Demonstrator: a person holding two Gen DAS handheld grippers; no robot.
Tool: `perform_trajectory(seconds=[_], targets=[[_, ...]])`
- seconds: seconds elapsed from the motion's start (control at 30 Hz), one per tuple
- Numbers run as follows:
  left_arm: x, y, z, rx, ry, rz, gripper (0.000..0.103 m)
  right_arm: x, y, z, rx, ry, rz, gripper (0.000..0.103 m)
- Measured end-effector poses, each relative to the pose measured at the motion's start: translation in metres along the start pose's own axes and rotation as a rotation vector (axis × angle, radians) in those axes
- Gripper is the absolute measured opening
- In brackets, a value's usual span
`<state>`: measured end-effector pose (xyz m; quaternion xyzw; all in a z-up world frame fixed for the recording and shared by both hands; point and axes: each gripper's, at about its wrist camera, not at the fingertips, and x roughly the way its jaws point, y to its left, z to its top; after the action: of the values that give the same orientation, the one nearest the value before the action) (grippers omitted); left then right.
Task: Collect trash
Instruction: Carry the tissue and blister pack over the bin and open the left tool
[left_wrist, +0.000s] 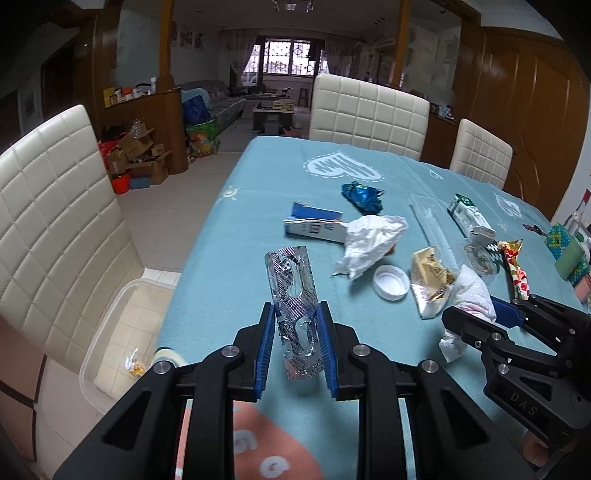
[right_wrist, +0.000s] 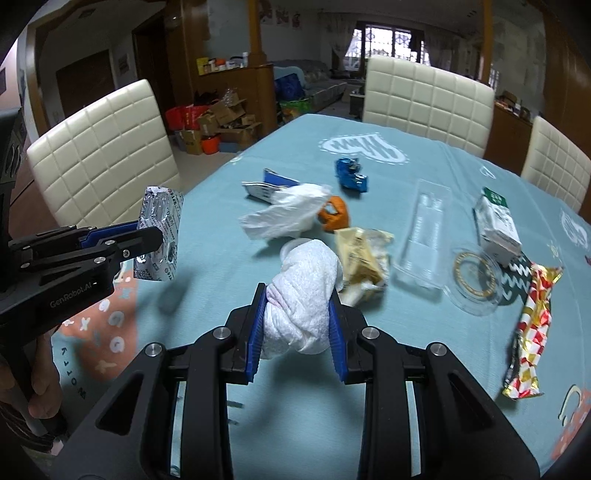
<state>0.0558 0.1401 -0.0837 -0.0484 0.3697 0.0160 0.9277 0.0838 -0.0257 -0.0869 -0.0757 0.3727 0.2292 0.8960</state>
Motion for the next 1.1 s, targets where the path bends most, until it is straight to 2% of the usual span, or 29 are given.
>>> perform_trajectory(seconds=[0.57, 1.1], targets=[[-0.022, 0.074, -0.014, -0.066, -0.038, 0.106, 0.023, 0.019, 0.073, 0.025, -0.139, 0.002, 0.043, 0.033], [-0.029, 0.126, -0.022, -0.090, -0.048, 0.252, 0.024, 0.039, 0.134, 0.053, -0.276, -0.020, 0.067, 0.034]])
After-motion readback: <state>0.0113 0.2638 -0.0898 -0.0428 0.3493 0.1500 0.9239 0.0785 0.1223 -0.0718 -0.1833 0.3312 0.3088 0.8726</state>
